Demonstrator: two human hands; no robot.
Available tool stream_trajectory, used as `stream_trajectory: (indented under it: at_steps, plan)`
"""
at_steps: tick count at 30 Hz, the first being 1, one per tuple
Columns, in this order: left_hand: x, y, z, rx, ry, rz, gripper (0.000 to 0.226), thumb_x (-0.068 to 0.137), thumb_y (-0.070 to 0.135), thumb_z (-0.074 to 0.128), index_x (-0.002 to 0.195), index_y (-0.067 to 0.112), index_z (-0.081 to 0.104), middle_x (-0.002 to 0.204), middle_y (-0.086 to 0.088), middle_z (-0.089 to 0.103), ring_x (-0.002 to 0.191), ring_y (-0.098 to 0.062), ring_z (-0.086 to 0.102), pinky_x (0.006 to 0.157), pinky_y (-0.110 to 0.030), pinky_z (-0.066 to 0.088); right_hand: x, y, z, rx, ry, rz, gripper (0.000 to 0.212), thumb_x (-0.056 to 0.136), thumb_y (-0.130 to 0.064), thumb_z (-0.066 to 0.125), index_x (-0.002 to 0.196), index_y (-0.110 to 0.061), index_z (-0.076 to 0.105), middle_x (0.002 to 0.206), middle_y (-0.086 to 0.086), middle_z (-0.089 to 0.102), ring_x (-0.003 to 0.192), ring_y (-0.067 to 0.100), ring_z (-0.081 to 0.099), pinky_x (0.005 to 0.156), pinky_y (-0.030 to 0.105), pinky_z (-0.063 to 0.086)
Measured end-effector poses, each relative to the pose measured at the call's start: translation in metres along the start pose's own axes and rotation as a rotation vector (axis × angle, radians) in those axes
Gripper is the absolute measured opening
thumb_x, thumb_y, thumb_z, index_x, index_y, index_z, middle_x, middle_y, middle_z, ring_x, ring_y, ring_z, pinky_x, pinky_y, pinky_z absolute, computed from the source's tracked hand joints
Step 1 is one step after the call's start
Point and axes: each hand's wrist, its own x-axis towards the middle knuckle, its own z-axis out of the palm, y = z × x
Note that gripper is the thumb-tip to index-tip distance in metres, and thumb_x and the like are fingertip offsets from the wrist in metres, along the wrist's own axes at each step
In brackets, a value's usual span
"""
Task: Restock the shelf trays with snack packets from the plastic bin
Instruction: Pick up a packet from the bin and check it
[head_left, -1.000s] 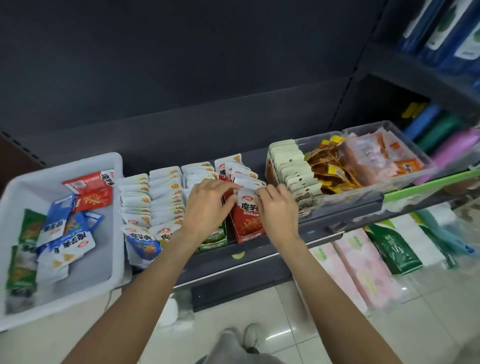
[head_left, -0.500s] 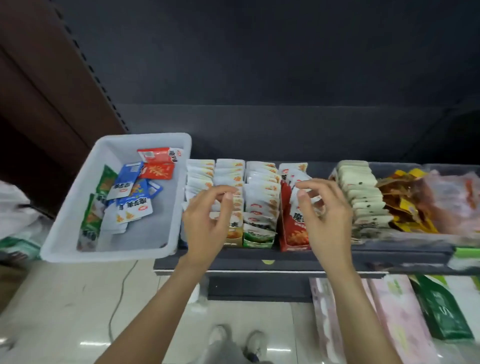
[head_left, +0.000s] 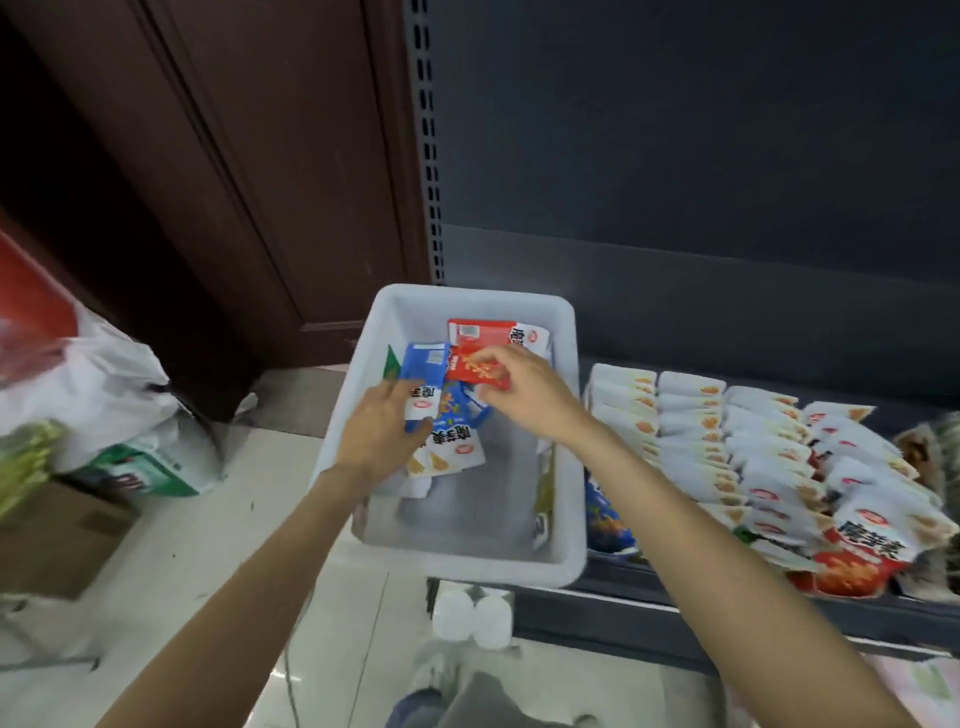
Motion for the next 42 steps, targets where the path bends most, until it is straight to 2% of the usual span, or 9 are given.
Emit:
stream_trajectory:
  at_steps: [8,16,20,23,28,31,34,38,42]
  plan:
    - [0.065,-0.022,0.016,0.295,-0.399,0.098,0.066,0.094,0.045,0.042,0.148,0.015,0.020,0.155,-0.006,0.021,0.141,-0.026,0.021,0.114,-0.035,0.022,0.107,0.059,0.037,-0.555,0.195,0.303,0.045,0.090,-0.014,0.053,0.133,-0.011,0.043,0.131,0.012,0.052,0.123,0.029,0.045,0.105,0.039,0.035]
    - [0.069,-0.023,0.037,0.340,-0.328,0.103,0.057,0.092,0.049,0.045,0.137,0.015,0.037,0.136,-0.009,0.040,0.124,-0.025,0.042,0.098,-0.033,0.041,0.114,0.061,0.049,-0.687,0.020,0.325,0.025,0.094,-0.013,0.050,0.114,-0.018,0.063,0.114,0.009,0.058,0.103,0.030,0.058,0.080,0.036,0.048]
    - [0.069,-0.023,0.033,0.025,-0.268,-0.001,0.074,0.088,0.046,0.056,0.145,0.014,0.022,0.148,-0.008,0.026,0.130,-0.027,0.037,0.099,-0.037,0.041,0.101,0.046,0.059,-0.719,0.087,0.315,0.025,0.094,-0.014,0.051,0.111,-0.018,0.068,0.110,0.004,0.060,0.093,0.029,0.065,0.075,0.035,0.051]
    - [0.070,-0.014,0.013,-0.470,-0.092,-0.166,0.069,0.089,0.053,0.050,0.145,0.019,0.027,0.145,-0.005,0.033,0.127,-0.022,0.043,0.096,-0.035,0.043,0.075,0.032,0.058,-0.515,0.317,0.315,0.023,0.093,-0.015,0.055,0.110,-0.015,0.070,0.109,0.005,0.063,0.087,0.032,0.065,0.072,0.035,0.050]
    - [0.074,-0.003,-0.028,-0.971,-0.311,-0.483,0.042,0.093,0.055,0.041,0.117,0.024,0.055,0.110,0.001,0.064,0.090,-0.011,0.063,0.075,-0.025,0.052,0.023,0.011,0.052,-0.124,0.676,0.041,0.020,0.082,0.000,0.067,0.097,-0.010,0.074,0.101,0.004,0.069,0.088,0.011,0.064,0.083,0.011,0.046]
    - [0.059,0.005,-0.044,-0.813,-0.548,-0.369,0.035,0.089,0.049,0.054,0.113,0.024,0.058,0.108,0.002,0.066,0.091,-0.012,0.064,0.077,-0.023,0.051,-0.005,-0.002,0.044,-0.021,0.718,-0.044,0.022,0.084,-0.004,0.062,0.102,-0.009,0.073,0.107,0.001,0.066,0.099,0.007,0.060,0.090,0.016,0.047]
    - [0.036,0.021,-0.056,-0.898,-0.672,-0.248,0.033,0.085,0.039,0.064,0.113,0.023,0.063,0.106,-0.001,0.070,0.096,-0.017,0.068,0.092,-0.034,0.051,-0.035,-0.012,0.031,0.023,0.684,-0.092,0.024,0.091,-0.014,0.054,0.108,-0.008,0.070,0.112,-0.002,0.062,0.107,0.004,0.056,0.093,0.014,0.044]
    - [0.000,0.061,-0.062,-0.952,-0.590,-0.054,0.020,0.083,0.016,0.068,0.098,0.029,0.064,0.084,0.007,0.072,0.083,-0.008,0.069,0.070,-0.018,0.053,-0.085,-0.015,0.004,0.207,0.696,-0.041,0.029,0.096,-0.016,0.045,0.115,-0.007,0.064,0.121,0.004,0.059,0.115,0.000,0.051,0.090,0.009,0.042]
    - [-0.035,0.111,-0.054,-0.851,-0.520,0.191,0.025,0.080,0.015,0.071,0.098,0.030,0.063,0.087,0.001,0.069,0.077,-0.020,0.067,0.071,-0.026,0.053,-0.142,-0.011,-0.032,0.594,0.787,0.241,0.035,0.092,-0.035,0.057,0.127,-0.033,0.049,0.120,-0.012,0.059,0.101,0.003,0.064,0.073,0.023,0.055]
